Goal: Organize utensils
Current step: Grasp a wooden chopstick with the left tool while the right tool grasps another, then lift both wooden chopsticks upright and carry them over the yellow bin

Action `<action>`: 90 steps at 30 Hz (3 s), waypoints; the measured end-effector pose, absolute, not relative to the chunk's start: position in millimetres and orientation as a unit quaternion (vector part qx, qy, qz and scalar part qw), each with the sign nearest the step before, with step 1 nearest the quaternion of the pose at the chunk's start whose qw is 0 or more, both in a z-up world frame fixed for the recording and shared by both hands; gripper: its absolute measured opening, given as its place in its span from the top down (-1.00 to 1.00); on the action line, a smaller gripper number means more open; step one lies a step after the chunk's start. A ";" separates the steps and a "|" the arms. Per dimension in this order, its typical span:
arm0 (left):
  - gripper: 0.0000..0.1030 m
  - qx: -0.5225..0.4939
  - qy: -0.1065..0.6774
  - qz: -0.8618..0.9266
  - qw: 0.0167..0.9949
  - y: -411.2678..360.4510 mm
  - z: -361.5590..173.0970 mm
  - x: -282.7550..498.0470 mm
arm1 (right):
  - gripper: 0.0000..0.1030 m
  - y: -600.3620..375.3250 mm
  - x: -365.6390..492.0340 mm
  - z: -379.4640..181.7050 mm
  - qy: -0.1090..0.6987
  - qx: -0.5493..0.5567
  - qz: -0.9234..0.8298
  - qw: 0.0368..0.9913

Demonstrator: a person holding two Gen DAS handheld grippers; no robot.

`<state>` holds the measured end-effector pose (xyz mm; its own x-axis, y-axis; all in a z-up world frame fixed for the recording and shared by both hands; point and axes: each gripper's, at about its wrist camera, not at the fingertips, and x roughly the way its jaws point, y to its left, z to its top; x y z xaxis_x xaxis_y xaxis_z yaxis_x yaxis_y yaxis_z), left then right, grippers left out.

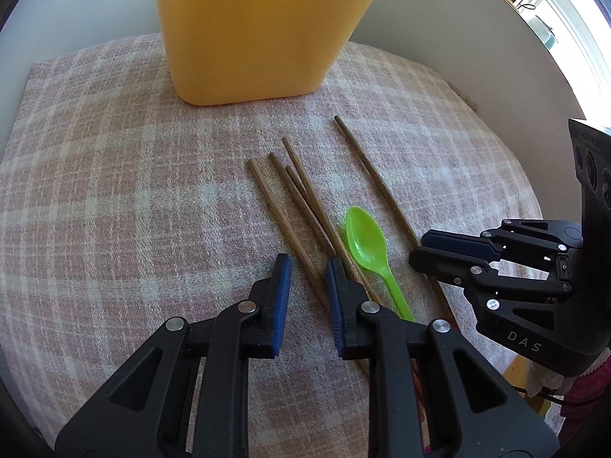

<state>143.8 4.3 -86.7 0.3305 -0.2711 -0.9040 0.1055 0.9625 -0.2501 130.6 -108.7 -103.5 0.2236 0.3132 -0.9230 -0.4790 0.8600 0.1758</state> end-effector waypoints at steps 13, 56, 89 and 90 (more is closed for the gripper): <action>0.77 -0.038 0.581 -0.120 0.804 -7.2 -87.8 160.5 | 0.75 -102.4 146.5 -106.5 0.591 -0.073 0.242 0.766; 0.93 -0.093 0.380 -0.161 0.906 37.7 36.0 92.0 | 0.90 -134.9 96.6 8.2 0.414 -0.058 0.217 0.882; 0.93 -0.121 0.260 -0.160 0.945 65.6 132.0 121.4 | 0.90 -85.9 131.9 85.7 0.297 -0.009 0.258 0.920; 0.93 -0.118 0.258 -0.159 0.946 65.0 133.7 125.2 | 0.90 -85.0 135.4 87.9 0.294 -0.006 0.258 0.920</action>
